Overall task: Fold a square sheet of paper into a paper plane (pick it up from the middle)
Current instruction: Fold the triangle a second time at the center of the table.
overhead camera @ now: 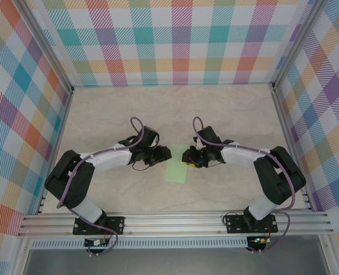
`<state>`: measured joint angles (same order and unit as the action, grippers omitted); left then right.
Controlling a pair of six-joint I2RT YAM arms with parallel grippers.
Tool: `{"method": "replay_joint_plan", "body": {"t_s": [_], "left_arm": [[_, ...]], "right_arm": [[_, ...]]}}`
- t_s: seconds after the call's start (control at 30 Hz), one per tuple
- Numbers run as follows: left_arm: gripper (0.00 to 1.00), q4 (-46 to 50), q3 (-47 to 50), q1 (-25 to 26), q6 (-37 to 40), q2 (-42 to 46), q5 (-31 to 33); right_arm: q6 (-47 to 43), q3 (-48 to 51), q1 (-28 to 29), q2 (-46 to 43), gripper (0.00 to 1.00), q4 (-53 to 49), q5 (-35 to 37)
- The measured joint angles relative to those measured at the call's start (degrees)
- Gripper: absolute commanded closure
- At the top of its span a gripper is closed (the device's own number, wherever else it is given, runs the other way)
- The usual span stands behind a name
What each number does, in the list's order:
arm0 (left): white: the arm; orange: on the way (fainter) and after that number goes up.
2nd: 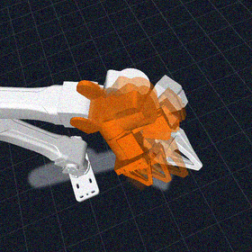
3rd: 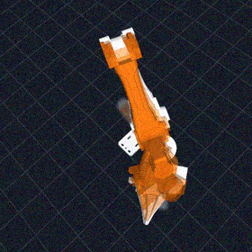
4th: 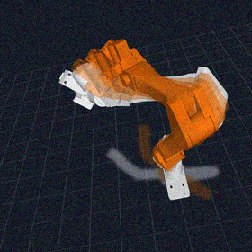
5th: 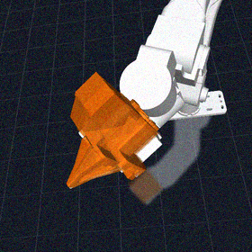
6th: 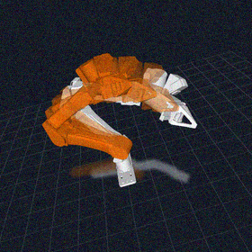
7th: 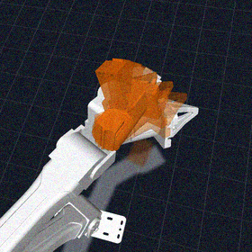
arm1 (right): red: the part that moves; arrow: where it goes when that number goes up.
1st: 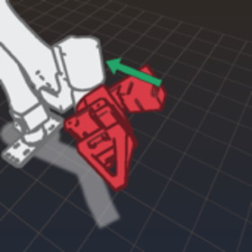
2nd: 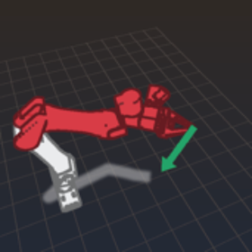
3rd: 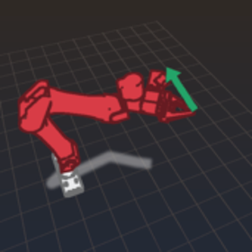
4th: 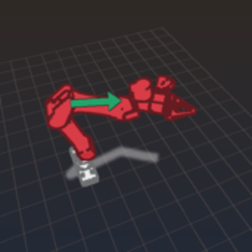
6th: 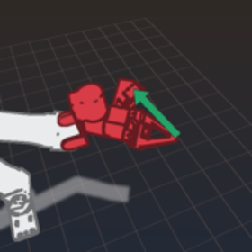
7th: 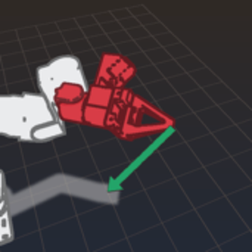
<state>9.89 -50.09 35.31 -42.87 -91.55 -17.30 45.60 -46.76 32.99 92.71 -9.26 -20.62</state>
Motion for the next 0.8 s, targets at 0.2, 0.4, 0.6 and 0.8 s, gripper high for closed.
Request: {"method": "replay_joint_plan", "body": {"t_s": [0.2,0.4,0.6,0.8], "left_arm": [[0.49,0.0,0.0,0.0,0.0,-0.5,-0.5],[0.49,0.0,0.0,0.0,0.0,-1.5,-1.2],[0.47,0.0,0.0,0.0,0.1,-1.8,-1.4],[0.46,0.0,0.0,0.0,0.1,-3.1,-2.6]], "right_arm": [[0.0,-0.9,0.0,3.1,0.70,-0.7,-0.1],[0.0,-1.1,0.0,4.4,0.70,-0.8,-0.4],[0.0,-1.1,0.0,4.9,0.70,-0.8,-0.3],[0.0,-0.8,0.0,4.9,0.69,-0.7,0.0]]}}
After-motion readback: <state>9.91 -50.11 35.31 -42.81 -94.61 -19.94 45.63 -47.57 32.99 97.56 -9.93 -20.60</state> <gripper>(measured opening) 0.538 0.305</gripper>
